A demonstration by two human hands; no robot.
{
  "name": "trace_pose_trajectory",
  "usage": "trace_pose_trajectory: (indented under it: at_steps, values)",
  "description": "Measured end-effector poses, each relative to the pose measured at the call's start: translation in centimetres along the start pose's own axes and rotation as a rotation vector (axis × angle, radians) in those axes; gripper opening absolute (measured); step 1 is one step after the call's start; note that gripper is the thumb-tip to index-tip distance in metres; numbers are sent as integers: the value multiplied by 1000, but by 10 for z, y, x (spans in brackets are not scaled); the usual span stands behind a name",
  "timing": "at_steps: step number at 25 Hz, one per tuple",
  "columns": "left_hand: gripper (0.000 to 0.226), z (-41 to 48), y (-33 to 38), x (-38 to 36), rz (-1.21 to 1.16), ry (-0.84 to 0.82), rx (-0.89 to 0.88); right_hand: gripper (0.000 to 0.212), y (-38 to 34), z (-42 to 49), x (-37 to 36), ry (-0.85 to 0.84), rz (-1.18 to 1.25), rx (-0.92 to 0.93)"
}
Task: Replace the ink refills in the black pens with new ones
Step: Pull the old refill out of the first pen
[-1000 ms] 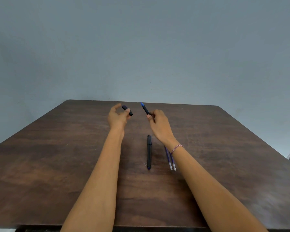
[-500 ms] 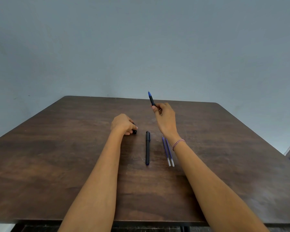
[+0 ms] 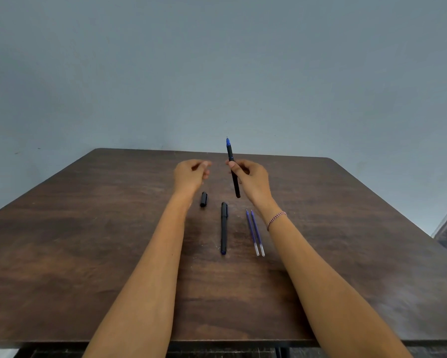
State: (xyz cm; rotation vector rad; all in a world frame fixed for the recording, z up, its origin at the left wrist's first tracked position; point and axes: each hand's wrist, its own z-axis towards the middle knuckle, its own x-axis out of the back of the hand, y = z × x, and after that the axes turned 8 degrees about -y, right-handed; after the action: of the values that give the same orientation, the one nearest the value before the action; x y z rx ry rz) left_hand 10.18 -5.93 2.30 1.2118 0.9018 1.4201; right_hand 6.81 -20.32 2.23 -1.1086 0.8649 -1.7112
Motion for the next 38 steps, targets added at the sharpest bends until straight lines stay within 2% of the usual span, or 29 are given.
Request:
trace_pose_trajectory:
  at_steps: [3, 6, 12, 26, 29, 34, 38]
  values:
    - [24, -5, 6, -8, -278, -144, -51, 20, -4, -4, 7, -186, 226, -40]
    - [24, -8, 12, -13, -491, -272, -58, 19, -5, -7, 14, -303, 331, -99]
    - [28, -16, 19, -13, -626, -441, -80, 19, -5, -9, 13, -471, 381, -155]
    - [17, -14, 22, -14, -548, -291, -190, 18, -12, -9, 16, -422, 309, -98]
    - [15, -14, 20, -15, -563, -248, -190, 18, -10, -8, 15, -414, 295, -103]
    - [11, -14, 21, -15, -598, -150, -171, 6, -9, -5, 15, -366, 258, -96]
    - [14, -15, 21, -16, -614, -87, -126, 8, -9, -6, 10, -339, 214, -75]
